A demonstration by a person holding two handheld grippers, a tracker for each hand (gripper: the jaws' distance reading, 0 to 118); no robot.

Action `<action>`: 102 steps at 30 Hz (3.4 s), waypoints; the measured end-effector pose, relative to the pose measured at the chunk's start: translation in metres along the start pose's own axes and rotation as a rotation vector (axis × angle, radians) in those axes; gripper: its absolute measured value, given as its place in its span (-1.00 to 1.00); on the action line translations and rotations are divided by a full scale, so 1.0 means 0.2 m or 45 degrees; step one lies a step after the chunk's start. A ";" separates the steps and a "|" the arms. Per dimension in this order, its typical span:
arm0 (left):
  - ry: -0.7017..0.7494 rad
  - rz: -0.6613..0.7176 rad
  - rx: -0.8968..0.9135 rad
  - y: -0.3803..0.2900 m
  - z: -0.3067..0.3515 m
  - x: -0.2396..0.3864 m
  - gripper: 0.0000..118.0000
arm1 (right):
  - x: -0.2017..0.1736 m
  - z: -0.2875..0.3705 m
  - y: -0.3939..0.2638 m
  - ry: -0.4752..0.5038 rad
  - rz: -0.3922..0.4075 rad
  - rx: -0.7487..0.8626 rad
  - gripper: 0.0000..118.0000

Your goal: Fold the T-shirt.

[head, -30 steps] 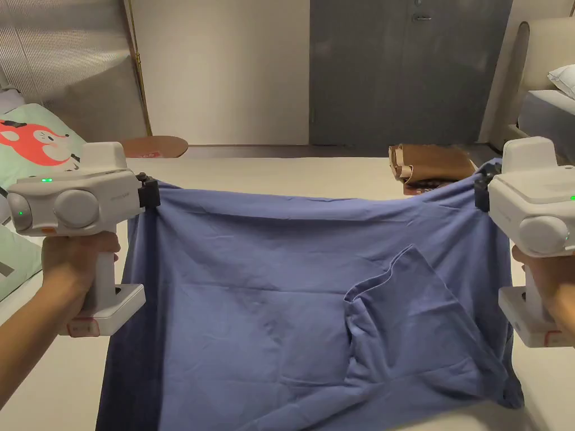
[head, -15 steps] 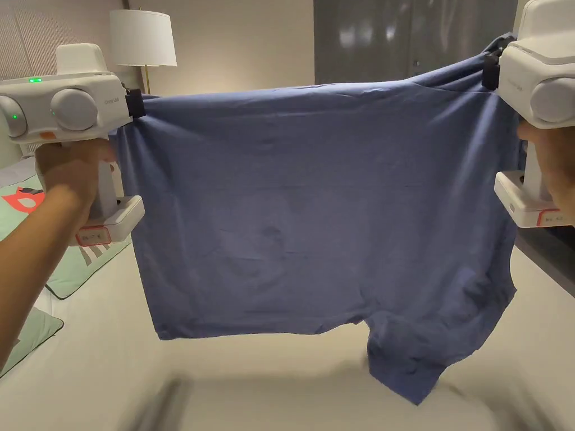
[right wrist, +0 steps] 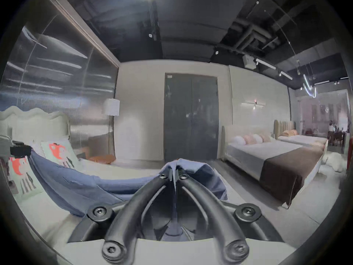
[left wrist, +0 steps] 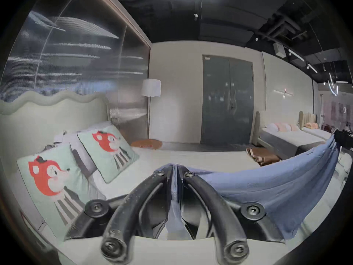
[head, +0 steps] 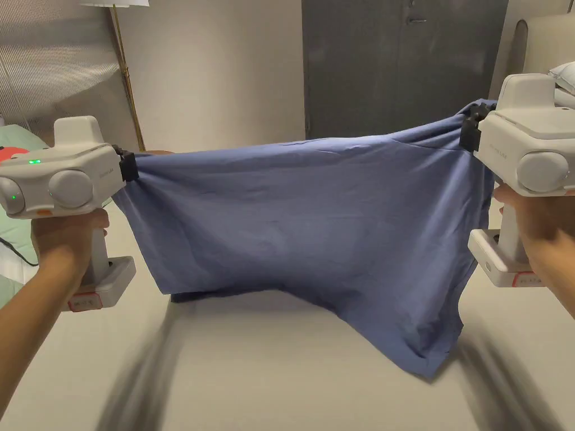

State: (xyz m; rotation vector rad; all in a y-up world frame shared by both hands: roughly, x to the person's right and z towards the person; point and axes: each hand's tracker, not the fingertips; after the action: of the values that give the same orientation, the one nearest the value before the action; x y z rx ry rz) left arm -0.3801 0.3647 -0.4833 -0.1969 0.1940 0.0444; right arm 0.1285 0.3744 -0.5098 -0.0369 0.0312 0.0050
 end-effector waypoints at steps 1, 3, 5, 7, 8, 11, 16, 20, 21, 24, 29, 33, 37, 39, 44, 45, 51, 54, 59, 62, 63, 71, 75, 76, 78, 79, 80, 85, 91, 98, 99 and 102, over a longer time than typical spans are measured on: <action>-0.001 -0.018 -0.023 -0.08 0.00 0.00 -0.97 | 0.01 -0.01 -0.08 0.006 -0.004 -0.044 -0.98; -0.003 -0.046 -0.086 -0.21 0.00 0.00 -0.97 | 0.01 0.03 -0.21 0.016 -0.046 -0.117 -0.98; -0.015 -0.062 -0.124 -0.34 0.02 -0.02 -0.97 | 0.04 0.05 -0.34 0.013 -0.084 -0.177 -0.98; -0.024 -0.064 -0.152 -0.45 0.07 -0.03 -0.97 | 0.07 0.09 -0.45 0.015 -0.090 -0.210 -0.98; -0.033 -0.069 -0.189 -0.51 0.12 -0.03 -0.97 | 0.08 0.13 -0.51 0.021 -0.097 -0.241 -0.98; -0.043 -0.040 -0.241 -0.68 0.25 -0.05 -0.97 | 0.10 0.28 -0.65 0.049 -0.148 -0.300 -0.98; -0.047 -0.012 -0.361 -0.94 0.53 -0.13 -0.97 | 0.12 0.63 -0.82 0.102 -0.148 -0.395 -0.98; -0.042 0.053 -0.408 -1.11 0.80 -0.21 -0.97 | 0.16 0.91 -0.96 0.142 -0.138 -0.434 -0.98; -0.044 0.070 -0.421 -1.14 0.87 -0.23 -0.97 | 0.17 0.99 -0.98 0.151 -0.141 -0.443 -0.98; -0.039 0.069 -0.440 -1.23 1.06 -0.29 -0.97 | 0.17 1.23 -1.02 0.191 -0.142 -0.462 -0.98; -0.033 0.088 -0.495 -1.37 1.35 -0.37 -0.97 | 0.17 1.58 -1.09 0.224 -0.205 -0.518 -0.98; -0.020 0.048 -0.542 -1.50 1.52 -0.39 -0.97 | 0.18 1.78 -1.22 0.206 -0.223 -0.592 -0.98; -0.001 0.031 -0.605 -1.61 1.59 -0.44 -0.97 | 0.18 1.92 -1.36 0.174 -0.258 -0.703 -0.98; 0.028 -0.003 -0.669 -1.67 1.58 -0.45 -0.97 | 0.18 1.94 -1.44 0.129 -0.302 -0.827 -0.98; 0.050 -0.037 -0.774 -1.78 1.60 -0.40 -0.97 | 0.16 1.93 -1.66 0.049 -0.292 -0.974 -0.98; 0.057 -0.027 -0.748 -1.78 1.61 -0.39 -0.97 | 0.15 1.93 -1.66 0.057 -0.300 -0.949 -0.98; 0.102 0.032 -0.767 -1.63 1.59 -0.33 0.39 | 0.10 1.89 -1.40 0.057 -0.249 -0.901 0.19; 0.033 0.104 -0.597 -1.46 1.58 -0.25 0.82 | 0.04 1.84 -1.21 0.122 -0.208 -0.736 0.97; -0.024 0.017 -0.256 -1.12 1.59 -0.03 0.83 | -0.07 1.75 -0.87 0.133 -0.176 -0.436 0.96; -0.049 -0.005 -0.045 -0.96 1.60 0.06 0.83 | -0.14 1.74 -0.72 0.126 -0.110 -0.265 0.96; -0.044 -0.016 0.019 -0.92 1.61 0.10 0.83 | -0.16 1.73 -0.70 0.117 -0.097 -0.225 0.96; -0.076 -0.099 0.184 -0.83 1.63 0.25 0.67 | -0.27 1.76 -0.59 0.094 0.035 -0.080 -0.09; -0.140 -0.132 0.156 -0.84 1.62 0.25 -1.00 | -0.26 1.74 -0.61 0.115 0.026 -0.077 -0.99; -0.167 -0.129 0.143 -0.85 1.61 0.24 -1.00 | -0.26 1.73 -0.61 0.134 0.023 -0.086 -1.00; -0.181 -0.109 0.140 -0.87 1.61 0.21 -1.00 | -0.27 1.73 -0.63 0.114 0.040 -0.078 -1.00; -0.174 -0.111 0.129 -0.88 1.61 0.20 -1.00 | -0.27 1.76 -0.61 0.107 0.053 -0.073 -1.00; -0.168 -0.118 0.097 -0.89 1.60 0.20 -1.00 | -0.27 1.76 -0.61 0.106 0.050 -0.074 -1.00; -0.146 -0.151 -0.227 -1.03 1.53 0.03 -1.00 | -0.25 1.74 -0.66 0.109 0.042 -0.086 -1.00; -0.138 -0.132 -0.563 -1.33 1.57 -0.25 -1.00 | -0.22 1.76 -0.67 0.146 0.004 -0.123 -1.00; 0.013 0.022 -0.789 -1.57 1.65 -0.42 0.78 | -0.20 1.74 -0.75 0.151 -0.009 -0.194 -1.00; -0.011 0.050 -0.802 -1.59 1.68 -0.43 0.85 | -0.18 1.72 -0.79 0.161 -0.023 -0.212 -1.00; 0.001 0.006 -0.792 -1.65 1.70 -0.41 0.82 | -0.16 1.71 -0.84 0.157 -0.041 -0.248 -0.99</action>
State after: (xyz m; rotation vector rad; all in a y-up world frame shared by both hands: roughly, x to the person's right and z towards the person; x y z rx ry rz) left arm -0.3763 0.1074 -0.0765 -0.8160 0.1767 0.1091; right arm 0.1075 0.2185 -0.1606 -0.2329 0.1537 -0.0263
